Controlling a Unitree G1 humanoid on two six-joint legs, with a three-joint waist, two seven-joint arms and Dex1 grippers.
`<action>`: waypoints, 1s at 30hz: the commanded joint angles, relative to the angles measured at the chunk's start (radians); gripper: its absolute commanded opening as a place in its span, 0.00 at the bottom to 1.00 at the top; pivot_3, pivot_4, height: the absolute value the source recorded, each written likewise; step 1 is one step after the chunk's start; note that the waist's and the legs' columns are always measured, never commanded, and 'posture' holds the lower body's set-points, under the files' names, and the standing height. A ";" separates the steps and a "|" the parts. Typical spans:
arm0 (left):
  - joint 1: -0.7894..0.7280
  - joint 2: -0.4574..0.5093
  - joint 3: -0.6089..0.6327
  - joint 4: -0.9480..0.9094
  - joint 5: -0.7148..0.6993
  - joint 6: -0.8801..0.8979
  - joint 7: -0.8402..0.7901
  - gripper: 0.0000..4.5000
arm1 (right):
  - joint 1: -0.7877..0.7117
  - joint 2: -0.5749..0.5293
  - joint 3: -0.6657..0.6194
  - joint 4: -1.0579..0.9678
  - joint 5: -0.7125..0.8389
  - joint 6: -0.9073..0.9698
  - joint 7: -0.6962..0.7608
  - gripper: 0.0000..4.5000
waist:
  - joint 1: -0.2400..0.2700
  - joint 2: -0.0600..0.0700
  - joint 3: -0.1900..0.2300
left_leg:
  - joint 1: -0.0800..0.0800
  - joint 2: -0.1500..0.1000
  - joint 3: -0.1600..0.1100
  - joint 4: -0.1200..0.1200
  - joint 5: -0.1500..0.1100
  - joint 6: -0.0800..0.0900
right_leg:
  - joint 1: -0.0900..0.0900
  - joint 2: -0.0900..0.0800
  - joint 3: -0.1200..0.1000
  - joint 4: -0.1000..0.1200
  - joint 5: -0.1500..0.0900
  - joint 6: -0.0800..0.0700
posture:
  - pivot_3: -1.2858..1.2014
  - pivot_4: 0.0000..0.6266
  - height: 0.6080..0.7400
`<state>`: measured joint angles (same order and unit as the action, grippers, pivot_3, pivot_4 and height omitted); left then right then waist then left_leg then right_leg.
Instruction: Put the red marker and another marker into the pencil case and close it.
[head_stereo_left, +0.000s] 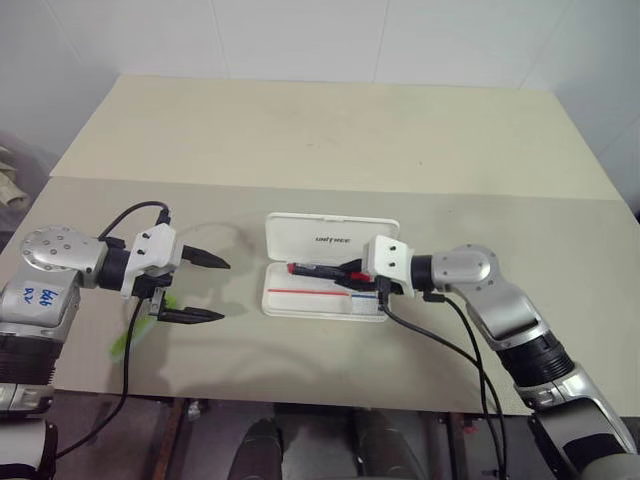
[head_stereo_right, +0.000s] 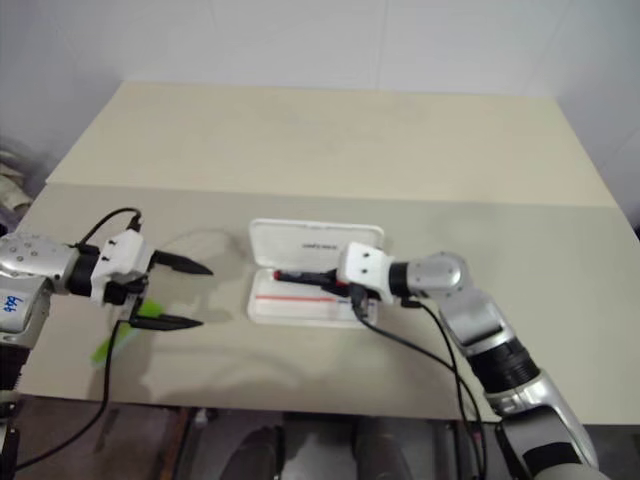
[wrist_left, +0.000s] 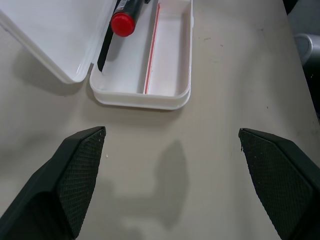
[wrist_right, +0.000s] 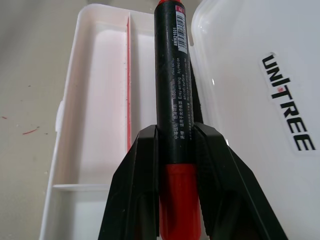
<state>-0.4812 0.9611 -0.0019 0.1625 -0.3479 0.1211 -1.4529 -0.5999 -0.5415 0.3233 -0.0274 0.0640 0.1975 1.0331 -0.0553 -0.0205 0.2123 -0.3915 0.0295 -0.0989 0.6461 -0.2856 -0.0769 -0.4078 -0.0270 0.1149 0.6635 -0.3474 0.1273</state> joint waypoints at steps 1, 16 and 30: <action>-0.002 -0.001 0.025 -0.036 -0.014 0.005 0.006 1.00 | -0.017 0.010 0.003 0.004 -0.018 -0.035 -0.003 0.13 | -0.001 0.000 0.000 | 0.000 0.000 0.000 0.000 0.000 0.000 | 0.000 0.000 0.000 0.000 0.000 0.000 | 0.52 0.24 1.00; -0.013 -0.019 0.022 -0.048 -0.013 0.013 0.017 1.00 | -0.016 0.030 0.022 0.066 -0.069 -0.122 0.006 0.13 | -0.002 0.000 0.000 | 0.000 0.000 0.000 0.000 0.000 0.000 | 0.000 0.000 0.000 0.001 0.000 0.000 | 0.52 0.24 1.00; -0.022 -0.028 0.017 -0.043 -0.010 0.010 0.020 1.00 | -0.040 0.060 -0.010 0.072 -0.052 -0.121 -0.019 0.79 | -0.004 0.000 0.000 | 0.000 0.000 0.000 0.000 0.000 0.000 | 0.000 0.000 0.000 0.001 0.000 0.000 | 0.52 0.24 1.00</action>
<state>-0.4869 0.9356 -0.0020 0.1321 -0.3484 0.1314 -1.4329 -0.6323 -0.4927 0.3257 0.0806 -0.0080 0.0754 1.0115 -0.0594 -0.0205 0.2123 -0.3910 0.0295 -0.0989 0.6462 -0.2854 -0.0772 -0.4079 -0.0269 0.1150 0.6646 -0.3474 0.1272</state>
